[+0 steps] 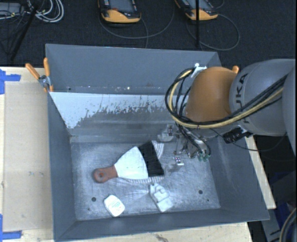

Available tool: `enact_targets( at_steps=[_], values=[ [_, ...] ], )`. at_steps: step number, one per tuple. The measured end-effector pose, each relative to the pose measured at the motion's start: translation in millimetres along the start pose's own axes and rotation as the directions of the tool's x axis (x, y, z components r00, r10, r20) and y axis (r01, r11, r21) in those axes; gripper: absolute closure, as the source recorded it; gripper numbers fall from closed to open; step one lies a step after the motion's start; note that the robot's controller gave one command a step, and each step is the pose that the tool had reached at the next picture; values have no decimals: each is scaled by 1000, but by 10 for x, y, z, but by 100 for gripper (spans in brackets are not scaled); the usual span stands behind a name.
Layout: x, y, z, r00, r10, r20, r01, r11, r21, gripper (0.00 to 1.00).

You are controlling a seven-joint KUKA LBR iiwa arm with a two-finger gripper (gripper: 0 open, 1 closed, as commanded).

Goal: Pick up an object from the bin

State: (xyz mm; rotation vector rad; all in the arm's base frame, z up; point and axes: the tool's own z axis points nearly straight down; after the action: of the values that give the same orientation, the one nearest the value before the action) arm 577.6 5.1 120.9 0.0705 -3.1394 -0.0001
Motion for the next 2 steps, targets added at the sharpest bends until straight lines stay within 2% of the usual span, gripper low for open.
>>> enact_targets(
  at_steps=[1, 2],
  values=[
    [-297, 534, 424, 989, -150, -2, 150, 989, 6, 100],
    [-298, 535, 424, 989, -151, -2, 151, 989, 7, 100]
  ],
)
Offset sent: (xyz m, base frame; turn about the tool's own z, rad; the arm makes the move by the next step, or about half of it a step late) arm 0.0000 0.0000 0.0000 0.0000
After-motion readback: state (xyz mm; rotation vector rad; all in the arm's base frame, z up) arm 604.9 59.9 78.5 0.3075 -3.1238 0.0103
